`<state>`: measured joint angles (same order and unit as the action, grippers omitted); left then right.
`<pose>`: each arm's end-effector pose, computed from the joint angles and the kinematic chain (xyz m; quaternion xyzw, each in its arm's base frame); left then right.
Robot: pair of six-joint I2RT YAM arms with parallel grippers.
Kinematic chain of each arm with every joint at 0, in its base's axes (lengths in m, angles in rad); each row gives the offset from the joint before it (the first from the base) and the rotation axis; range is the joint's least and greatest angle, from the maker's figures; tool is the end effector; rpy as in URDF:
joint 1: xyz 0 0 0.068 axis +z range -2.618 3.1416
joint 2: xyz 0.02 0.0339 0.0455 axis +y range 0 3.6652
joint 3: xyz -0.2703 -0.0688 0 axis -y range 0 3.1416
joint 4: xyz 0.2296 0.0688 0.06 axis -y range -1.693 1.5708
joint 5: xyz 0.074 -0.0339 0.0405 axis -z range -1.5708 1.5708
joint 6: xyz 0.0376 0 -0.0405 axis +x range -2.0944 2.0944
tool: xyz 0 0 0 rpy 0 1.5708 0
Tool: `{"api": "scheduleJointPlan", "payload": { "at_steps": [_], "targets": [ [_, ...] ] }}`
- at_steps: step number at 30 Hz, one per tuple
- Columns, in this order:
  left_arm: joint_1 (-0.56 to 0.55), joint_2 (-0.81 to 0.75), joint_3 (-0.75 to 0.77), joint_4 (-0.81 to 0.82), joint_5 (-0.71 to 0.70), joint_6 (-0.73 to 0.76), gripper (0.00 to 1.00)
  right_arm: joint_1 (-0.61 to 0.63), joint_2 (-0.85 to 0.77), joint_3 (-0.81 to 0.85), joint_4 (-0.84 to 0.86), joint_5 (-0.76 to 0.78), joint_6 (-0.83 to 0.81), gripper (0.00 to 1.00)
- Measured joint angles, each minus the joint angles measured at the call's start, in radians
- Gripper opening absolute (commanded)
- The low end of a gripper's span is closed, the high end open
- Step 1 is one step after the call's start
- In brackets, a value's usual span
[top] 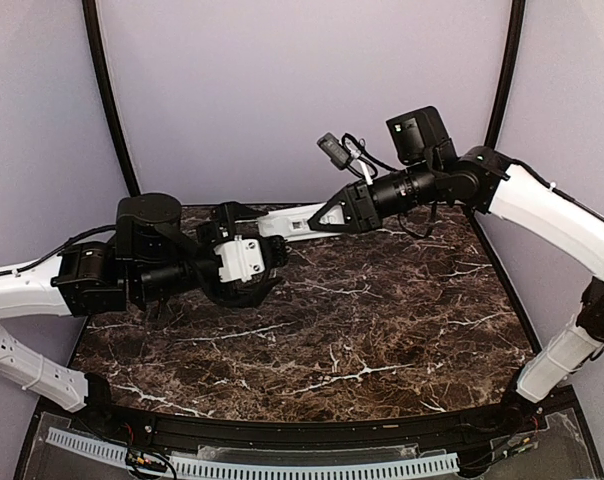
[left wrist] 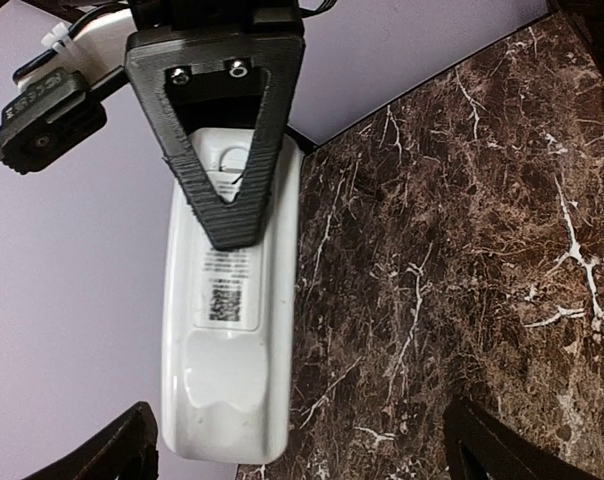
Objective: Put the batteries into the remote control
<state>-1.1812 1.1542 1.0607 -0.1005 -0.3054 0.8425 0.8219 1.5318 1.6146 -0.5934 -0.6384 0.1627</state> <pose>0.1064 -0.2294 0.3778 0.5959 0.4867 0.0100 0.6387 0.2043 0.2527 0.4115 -0.4153 0.7237 0.4655 0.2951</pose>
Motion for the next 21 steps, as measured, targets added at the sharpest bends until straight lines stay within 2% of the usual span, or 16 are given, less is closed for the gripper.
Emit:
{"api": "scheduleJointPlan", "payload": {
  "at_steps": [5, 10, 16, 21],
  "targets": [
    [0.006, -0.015, 0.001, 0.006, -0.018, 0.034, 0.99, 0.000, 0.000, 0.011, -0.031, -0.046, -0.028, 0.00],
    [0.054, -0.016, 0.001, 0.005, 0.045, -0.017, 0.99, 0.000, 0.000, 0.011, -0.036, -0.105, -0.040, 0.00],
    [0.104, -0.014, 0.026, -0.010, 0.192, -0.168, 0.99, 0.000, 0.000, 0.010, -0.035, -0.142, -0.066, 0.00],
    [0.154, 0.004, 0.095, -0.025, 0.401, -0.364, 0.98, 0.000, 0.000, 0.010, -0.036, -0.161, -0.095, 0.00]
  ]
}}
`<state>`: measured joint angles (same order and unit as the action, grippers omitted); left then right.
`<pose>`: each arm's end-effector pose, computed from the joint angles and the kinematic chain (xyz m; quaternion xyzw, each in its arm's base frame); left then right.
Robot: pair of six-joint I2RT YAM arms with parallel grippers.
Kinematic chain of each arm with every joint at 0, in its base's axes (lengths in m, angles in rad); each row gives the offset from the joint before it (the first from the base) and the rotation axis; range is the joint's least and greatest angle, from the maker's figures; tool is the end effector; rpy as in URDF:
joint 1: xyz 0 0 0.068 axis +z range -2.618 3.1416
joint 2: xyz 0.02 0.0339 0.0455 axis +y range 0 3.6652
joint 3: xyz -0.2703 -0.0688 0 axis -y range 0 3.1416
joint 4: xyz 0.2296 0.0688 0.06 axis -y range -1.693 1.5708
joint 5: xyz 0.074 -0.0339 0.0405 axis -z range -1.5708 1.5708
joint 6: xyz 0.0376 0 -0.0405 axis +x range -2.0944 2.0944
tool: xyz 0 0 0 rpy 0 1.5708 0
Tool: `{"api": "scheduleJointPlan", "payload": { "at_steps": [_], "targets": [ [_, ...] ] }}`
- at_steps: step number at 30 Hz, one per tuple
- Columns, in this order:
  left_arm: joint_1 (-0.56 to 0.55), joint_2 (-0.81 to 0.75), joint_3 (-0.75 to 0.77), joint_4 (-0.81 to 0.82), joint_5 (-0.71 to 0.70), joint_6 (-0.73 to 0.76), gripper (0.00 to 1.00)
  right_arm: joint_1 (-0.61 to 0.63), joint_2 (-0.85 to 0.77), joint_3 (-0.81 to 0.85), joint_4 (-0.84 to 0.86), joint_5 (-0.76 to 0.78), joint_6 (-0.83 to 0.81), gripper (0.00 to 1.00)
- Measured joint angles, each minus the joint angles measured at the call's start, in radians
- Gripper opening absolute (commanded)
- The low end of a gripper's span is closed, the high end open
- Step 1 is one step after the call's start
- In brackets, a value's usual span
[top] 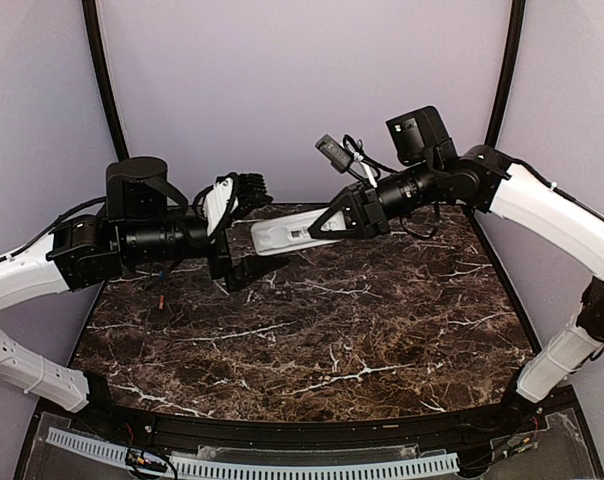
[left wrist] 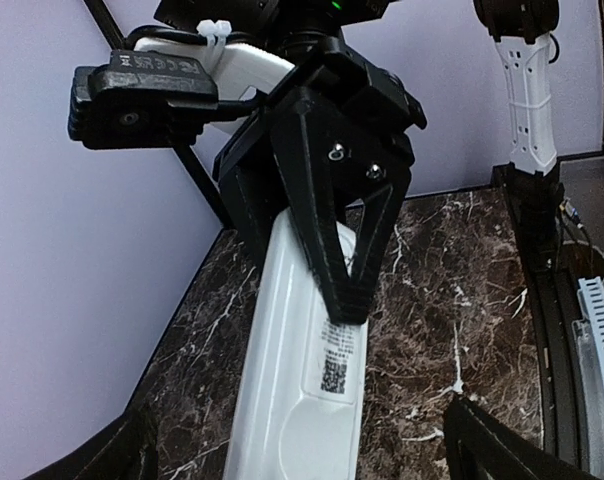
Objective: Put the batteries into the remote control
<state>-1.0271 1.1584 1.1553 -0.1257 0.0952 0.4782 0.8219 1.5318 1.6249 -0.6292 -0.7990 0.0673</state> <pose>0.1273 -0.2175 0.4061 0.5358 0.5262 -0.2131 0.6250 0.1972 0.2517 0.4135 -0.4738 0.6735 0.5012 0.2659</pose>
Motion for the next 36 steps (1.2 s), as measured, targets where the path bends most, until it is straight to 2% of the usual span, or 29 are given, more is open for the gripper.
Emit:
{"api": "scheduleJointPlan", "payload": {
  "at_steps": [7, 12, 15, 22, 25, 27, 36],
  "targets": [
    [0.057, 0.064, 0.100, -0.073, 0.201, -0.205, 0.94, 0.000, -0.005, -0.001, -0.009, -0.016, -0.058, 0.00],
    [0.071, 0.094, 0.177, -0.192, 0.308, -0.277, 0.83, 0.000, -0.027, 0.000, -0.044, -0.016, -0.132, 0.00],
    [0.071, 0.140, 0.267, -0.280, 0.353, -0.299, 0.80, 0.005, -0.031, 0.013, -0.093, -0.010, -0.190, 0.00],
    [0.071, 0.207, 0.339, -0.439, 0.361, -0.309, 0.75, 0.036, -0.031, 0.061, -0.210, 0.041, -0.304, 0.00],
    [0.071, 0.229, 0.344, -0.484, 0.348, -0.303, 0.60, 0.047, -0.031, 0.069, -0.230, 0.050, -0.330, 0.00],
    [0.071, 0.237, 0.349, -0.499, 0.341, -0.303, 0.55, 0.051, -0.031, 0.073, -0.241, 0.056, -0.344, 0.00],
    [0.071, 0.249, 0.350, -0.492, 0.349, -0.299, 0.52, 0.063, -0.027, 0.101, -0.255, 0.077, -0.373, 0.00]
  ]
}}
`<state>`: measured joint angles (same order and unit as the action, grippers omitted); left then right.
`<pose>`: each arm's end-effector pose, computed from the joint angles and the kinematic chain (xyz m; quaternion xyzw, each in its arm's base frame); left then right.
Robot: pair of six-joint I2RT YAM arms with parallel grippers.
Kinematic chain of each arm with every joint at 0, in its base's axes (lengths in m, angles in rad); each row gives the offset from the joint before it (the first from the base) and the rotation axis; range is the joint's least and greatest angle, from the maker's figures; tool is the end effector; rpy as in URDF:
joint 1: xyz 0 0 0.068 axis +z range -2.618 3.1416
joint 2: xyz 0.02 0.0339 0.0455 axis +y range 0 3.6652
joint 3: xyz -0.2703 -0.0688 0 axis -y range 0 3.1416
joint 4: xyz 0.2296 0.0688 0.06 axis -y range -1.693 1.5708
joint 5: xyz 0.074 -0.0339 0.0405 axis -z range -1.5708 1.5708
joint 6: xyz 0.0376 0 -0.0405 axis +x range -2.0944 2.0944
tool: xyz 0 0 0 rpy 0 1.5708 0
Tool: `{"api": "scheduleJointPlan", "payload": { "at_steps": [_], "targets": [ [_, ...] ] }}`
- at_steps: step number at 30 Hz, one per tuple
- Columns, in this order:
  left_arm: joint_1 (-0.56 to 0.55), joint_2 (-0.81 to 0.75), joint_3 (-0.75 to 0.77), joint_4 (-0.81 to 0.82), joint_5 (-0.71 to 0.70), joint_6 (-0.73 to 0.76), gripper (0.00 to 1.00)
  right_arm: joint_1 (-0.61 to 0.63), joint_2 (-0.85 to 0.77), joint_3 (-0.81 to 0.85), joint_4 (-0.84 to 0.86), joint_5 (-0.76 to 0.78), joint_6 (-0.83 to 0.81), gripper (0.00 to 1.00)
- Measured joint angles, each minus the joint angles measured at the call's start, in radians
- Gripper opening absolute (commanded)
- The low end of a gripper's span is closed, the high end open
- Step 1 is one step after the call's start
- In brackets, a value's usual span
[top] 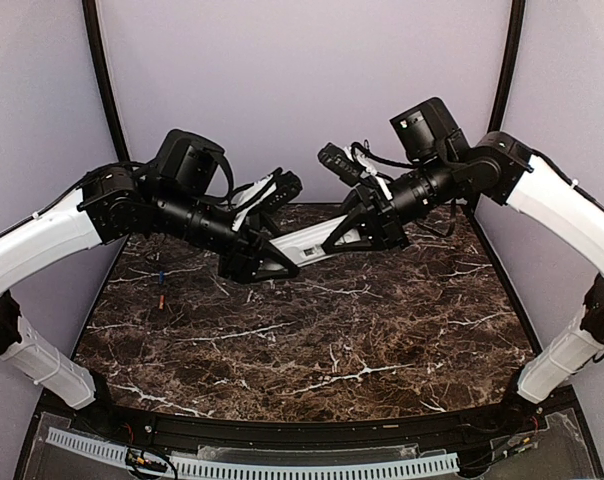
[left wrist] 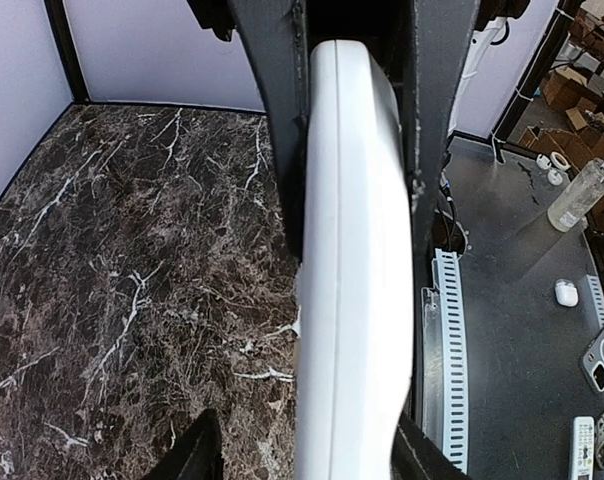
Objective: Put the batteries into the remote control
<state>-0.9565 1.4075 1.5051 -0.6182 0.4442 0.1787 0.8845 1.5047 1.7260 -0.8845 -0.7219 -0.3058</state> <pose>0.1553 -0.2482 0.4086 0.5469 0.6523 -0.3618 0.3802 0.1668 0.2428 0.4292 -0.5996 0.6095 0.4212 0.3025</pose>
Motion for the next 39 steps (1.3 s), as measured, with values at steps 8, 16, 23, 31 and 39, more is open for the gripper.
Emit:
{"api": "scheduleJointPlan", "payload": {
  "at_steps": [8, 16, 23, 31, 39],
  "targets": [
    [0.000, 0.006, 0.000, 0.024, 0.042, -0.001, 0.21, 0.000, 0.011, 0.004, -0.002, 0.009, -0.010, 0.00],
    [0.005, 0.006, -0.005, 0.037, 0.076, -0.008, 0.00, 0.002, 0.014, 0.005, 0.002, 0.020, -0.033, 0.00],
    [0.006, 0.003, -0.041, 0.089, 0.093, -0.020, 0.00, 0.005, -0.005, -0.012, 0.003, 0.054, -0.029, 0.19],
    [0.005, -0.016, -0.097, 0.157, 0.072, -0.062, 0.00, 0.006, -0.042, -0.050, 0.112, 0.137, -0.010, 0.87],
    [0.005, -0.100, -0.262, 0.389, -0.052, -0.236, 0.00, 0.006, -0.278, -0.334, 0.429, 0.306, -0.014, 0.90]
  ]
}}
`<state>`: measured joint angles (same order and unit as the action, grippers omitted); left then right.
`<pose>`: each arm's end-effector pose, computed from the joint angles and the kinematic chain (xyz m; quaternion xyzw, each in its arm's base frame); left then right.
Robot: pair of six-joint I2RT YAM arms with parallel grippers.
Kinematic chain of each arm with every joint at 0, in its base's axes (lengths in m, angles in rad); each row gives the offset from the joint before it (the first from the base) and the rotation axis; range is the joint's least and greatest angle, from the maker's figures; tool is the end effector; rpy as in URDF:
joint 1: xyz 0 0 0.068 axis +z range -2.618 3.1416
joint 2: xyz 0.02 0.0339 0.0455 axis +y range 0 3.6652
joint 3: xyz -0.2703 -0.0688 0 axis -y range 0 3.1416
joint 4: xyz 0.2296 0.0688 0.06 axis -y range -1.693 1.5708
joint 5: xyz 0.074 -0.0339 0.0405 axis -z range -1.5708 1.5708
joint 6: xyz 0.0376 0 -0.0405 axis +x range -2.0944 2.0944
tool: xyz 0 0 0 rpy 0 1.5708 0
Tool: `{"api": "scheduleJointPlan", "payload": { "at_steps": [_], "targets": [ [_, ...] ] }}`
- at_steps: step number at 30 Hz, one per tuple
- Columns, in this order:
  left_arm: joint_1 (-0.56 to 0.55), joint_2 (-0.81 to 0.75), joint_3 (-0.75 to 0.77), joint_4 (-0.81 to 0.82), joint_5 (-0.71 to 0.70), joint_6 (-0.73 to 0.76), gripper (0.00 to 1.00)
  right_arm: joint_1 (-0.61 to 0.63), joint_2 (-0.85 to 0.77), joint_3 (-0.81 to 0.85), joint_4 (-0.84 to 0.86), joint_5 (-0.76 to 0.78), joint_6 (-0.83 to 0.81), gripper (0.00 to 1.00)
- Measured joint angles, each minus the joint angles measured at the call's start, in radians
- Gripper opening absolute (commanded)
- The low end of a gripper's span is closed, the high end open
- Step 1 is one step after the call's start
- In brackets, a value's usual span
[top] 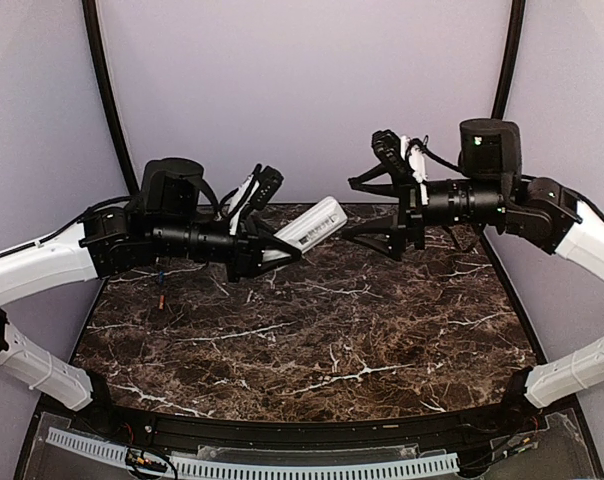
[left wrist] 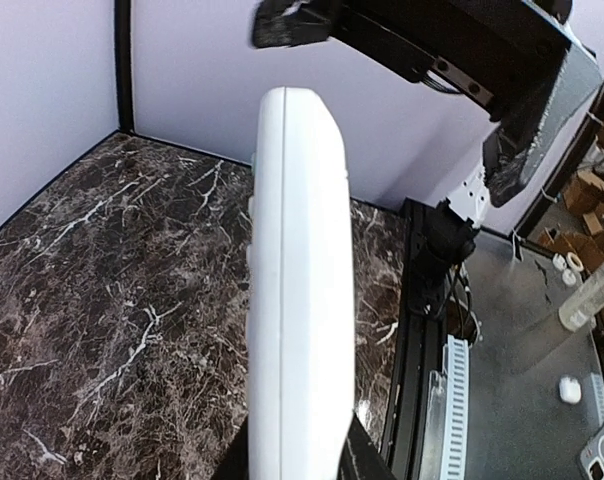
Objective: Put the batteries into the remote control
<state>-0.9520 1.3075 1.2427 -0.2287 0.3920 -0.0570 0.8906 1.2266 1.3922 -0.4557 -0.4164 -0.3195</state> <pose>0.1546 -0.2419 0.3880 0.4454 0.6597 -0.4195 0.4363 0.1449 0.2033 0.4340 -0.5478 0.5750 0.3237 0.5142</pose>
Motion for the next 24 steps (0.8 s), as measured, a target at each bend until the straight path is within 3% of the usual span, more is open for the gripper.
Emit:
{"api": "scheduleJointPlan", "payload": {
  "at_steps": [5, 10, 24],
  "targets": [
    [0.000, -0.055, -0.155, 0.223, -0.093, -0.127, 0.00, 0.016, -0.129, -0.208, 0.282, 0.019, -0.021, 0.88],
    [0.000, -0.058, -0.248, 0.398, -0.160, -0.220, 0.00, 0.065, -0.107, -0.331, 0.510, 0.029, -0.060, 0.87],
    [0.000, -0.056, -0.314, 0.579, -0.254, -0.333, 0.00, 0.079, 0.088, -0.339, 0.726, 0.092, -0.133, 0.91]
  ]
}}
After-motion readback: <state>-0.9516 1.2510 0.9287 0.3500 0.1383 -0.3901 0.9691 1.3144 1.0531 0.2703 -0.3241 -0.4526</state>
